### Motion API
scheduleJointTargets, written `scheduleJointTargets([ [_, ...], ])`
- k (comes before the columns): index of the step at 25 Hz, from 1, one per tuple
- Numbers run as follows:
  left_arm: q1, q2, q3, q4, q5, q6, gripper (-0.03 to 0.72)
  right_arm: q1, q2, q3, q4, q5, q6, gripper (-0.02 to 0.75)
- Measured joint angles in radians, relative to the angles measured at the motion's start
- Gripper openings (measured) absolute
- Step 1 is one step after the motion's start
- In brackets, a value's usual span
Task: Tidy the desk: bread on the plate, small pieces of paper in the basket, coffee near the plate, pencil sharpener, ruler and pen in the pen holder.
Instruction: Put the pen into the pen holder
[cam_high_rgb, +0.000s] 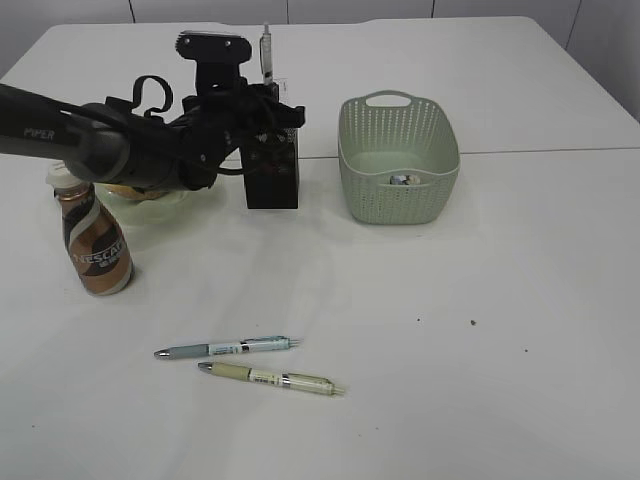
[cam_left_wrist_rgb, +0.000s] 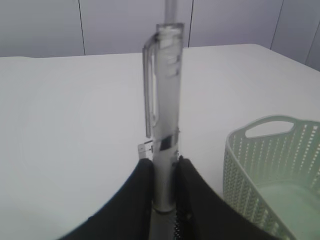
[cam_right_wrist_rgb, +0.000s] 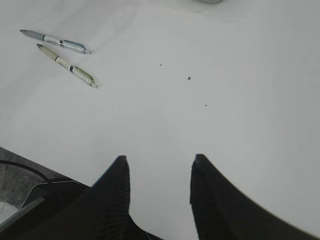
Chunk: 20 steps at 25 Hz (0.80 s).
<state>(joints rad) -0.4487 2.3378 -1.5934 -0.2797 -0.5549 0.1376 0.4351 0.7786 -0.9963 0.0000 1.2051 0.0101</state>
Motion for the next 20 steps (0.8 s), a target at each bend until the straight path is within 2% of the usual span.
scheduleJointTargets([
  [6,0.0,0.0,0.0,0.002,0.007,-0.001,0.319,0.0,0.0,0.0,0.0,-0.006,0.0,0.299],
  [8,0.0,0.0,0.0,0.002,0.009,-0.001,0.363,0.0,0.0,0.0,-0.006,-0.006,0.0,0.299],
  [14,0.0,-0.013,0.0,0.002,0.084,-0.002,0.386,0.0,0.0,0.0,-0.011,-0.006,0.0,0.299],
  [20,0.0,-0.134,0.0,0.04,0.331,-0.002,0.388,0.0,0.0,0.0,-0.029,-0.008,0.0,0.299],
])
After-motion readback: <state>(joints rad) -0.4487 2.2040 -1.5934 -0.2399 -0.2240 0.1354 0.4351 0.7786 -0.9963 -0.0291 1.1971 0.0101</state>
